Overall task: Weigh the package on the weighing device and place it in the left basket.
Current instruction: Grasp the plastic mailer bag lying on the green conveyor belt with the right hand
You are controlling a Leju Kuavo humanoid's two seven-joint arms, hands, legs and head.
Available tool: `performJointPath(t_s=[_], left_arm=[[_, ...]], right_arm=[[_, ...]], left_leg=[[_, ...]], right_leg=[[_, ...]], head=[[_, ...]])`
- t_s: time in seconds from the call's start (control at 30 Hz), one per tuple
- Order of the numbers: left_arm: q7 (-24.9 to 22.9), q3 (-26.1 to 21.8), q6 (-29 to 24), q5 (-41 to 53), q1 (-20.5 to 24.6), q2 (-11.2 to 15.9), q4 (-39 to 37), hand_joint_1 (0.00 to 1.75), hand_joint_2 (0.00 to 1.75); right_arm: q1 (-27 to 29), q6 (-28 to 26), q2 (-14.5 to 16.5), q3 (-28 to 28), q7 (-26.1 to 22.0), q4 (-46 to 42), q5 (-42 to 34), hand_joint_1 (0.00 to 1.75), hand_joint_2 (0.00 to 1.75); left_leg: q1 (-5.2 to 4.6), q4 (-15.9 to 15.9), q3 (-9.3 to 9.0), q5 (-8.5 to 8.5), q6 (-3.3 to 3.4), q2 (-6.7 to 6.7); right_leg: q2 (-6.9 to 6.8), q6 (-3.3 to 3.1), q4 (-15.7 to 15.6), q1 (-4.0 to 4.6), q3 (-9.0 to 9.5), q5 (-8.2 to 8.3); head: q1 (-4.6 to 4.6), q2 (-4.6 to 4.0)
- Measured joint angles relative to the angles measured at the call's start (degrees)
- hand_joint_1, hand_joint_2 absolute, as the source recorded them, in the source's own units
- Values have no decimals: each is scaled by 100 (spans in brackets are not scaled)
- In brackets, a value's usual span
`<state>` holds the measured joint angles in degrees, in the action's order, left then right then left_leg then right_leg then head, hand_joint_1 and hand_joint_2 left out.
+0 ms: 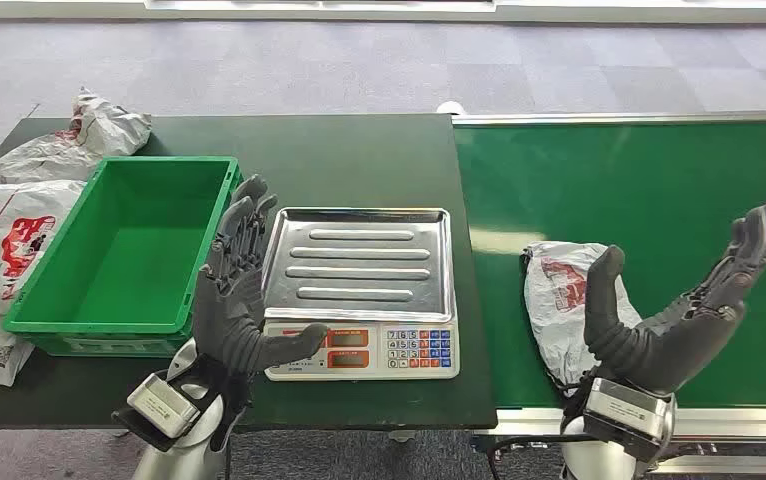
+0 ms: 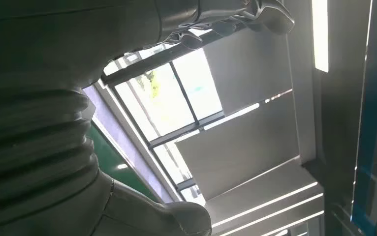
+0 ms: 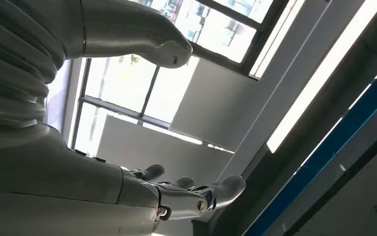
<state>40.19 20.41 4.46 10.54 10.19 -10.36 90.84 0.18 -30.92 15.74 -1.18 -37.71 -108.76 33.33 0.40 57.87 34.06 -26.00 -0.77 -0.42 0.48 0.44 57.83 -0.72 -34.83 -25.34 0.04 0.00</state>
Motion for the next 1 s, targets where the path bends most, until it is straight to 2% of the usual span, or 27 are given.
performJointPath(t_s=[0.1,0.23,0.37,0.57,0.83,0.93,1.0], left_arm=[[1,-6,117,84,-1,-33,1,0,175],[0,-38,248,182,-7,-103,15,0,175],[1,-44,288,187,-110,-117,33,0,175],[2,-10,141,-61,-259,-38,18,0,175],[-106,26,141,-4,-392,-20,171,0,175],[-108,26,172,5,-423,-19,205,0,175],[-78,26,179,6,-440,-16,206,0,175]], right_arm=[[-15,-185,7,-144,143,21,327,0,175],[-186,-759,36,-729,717,300,1481,0,175],[-700,-875,158,-2062,870,798,2692,0,175],[-1639,-888,233,-4230,738,1489,3855,0,175],[-2466,-891,178,-6559,-34,2931,3880,0,175],[-2615,-891,121,-7056,70,3349,4017,0,175],[-2660,-891,43,-7229,436,3659,4175,0,175]], left_leg=[[0,0,1,0,0,0],[0,0,1,-1,2,0],[-1,1,0,0,3,-2],[-3,1,1,1,5,-5],[-3,1,2,-2,6,-5],[-2,1,3,-3,6,-4],[-2,0,4,-3,6,-4]], right_leg=[[-1,0,0,0,0,0],[-2,1,0,-2,1,1],[-5,3,0,-6,2,3],[-11,4,0,-8,3,3],[-10,6,0,-7,1,0],[-10,7,0,-6,1,-2],[-9,7,0,-6,1,-2]], head=[[0,0],[0,0],[1,0],[1,0],[1,0],[0,0],[1,0]])
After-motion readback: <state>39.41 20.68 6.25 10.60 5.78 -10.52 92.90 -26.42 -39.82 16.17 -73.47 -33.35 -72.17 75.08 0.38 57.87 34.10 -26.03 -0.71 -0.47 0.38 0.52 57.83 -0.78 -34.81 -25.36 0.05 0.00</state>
